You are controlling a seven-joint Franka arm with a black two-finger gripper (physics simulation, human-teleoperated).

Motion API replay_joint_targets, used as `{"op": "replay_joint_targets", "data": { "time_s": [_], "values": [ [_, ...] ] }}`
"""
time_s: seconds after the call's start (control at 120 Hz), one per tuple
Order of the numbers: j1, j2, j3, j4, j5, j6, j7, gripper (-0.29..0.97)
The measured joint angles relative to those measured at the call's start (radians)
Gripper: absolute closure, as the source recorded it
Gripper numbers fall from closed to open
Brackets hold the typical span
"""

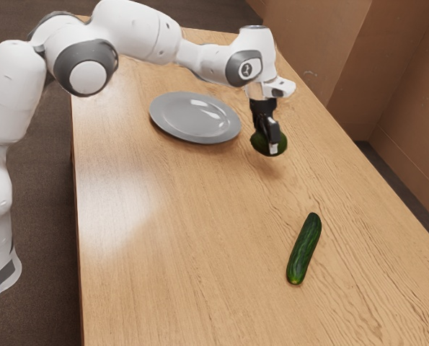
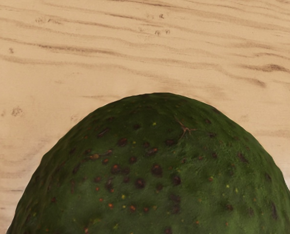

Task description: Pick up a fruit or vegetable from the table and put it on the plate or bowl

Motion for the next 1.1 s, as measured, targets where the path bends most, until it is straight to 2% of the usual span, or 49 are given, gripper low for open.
{"op": "replay_joint_targets", "data": {
  "time_s": [0.058,0.175,0.225,0.292,0.367,0.433,0.45,0.65,0.925,0.992,1.1],
  "values": [
    [-0.017,-0.167,0.044,-0.144,0.002,0.005,-0.014,0.42],
    [-0.029,-0.473,0.145,-0.442,0.011,0.011,-0.049,0.44],
    [-0.008,-0.549,0.178,-0.512,0.016,0.013,-0.063,0.45],
    [0.084,-0.593,0.193,-0.555,0.020,0.013,-0.081,0.43],
    [0.170,-0.611,0.198,-0.587,0.021,0.012,-0.097,0.43],
    [0.207,-0.613,0.199,-0.601,0.023,0.012,-0.111,0.43],
    [0.210,-0.612,0.199,-0.603,0.023,0.011,-0.113,0.40],
    [0.229,-0.581,0.200,-0.603,0.020,0.010,-0.140,0.38],
    [0.232,-0.447,0.200,-0.491,0.014,0.013,-0.157,0.37],
    [0.230,-0.439,0.199,-0.483,-0.003,0.012,-0.156,0.21],
    [0.222,-0.448,0.200,-0.479,-0.033,0.008,-0.149,0.09]
  ]
}}
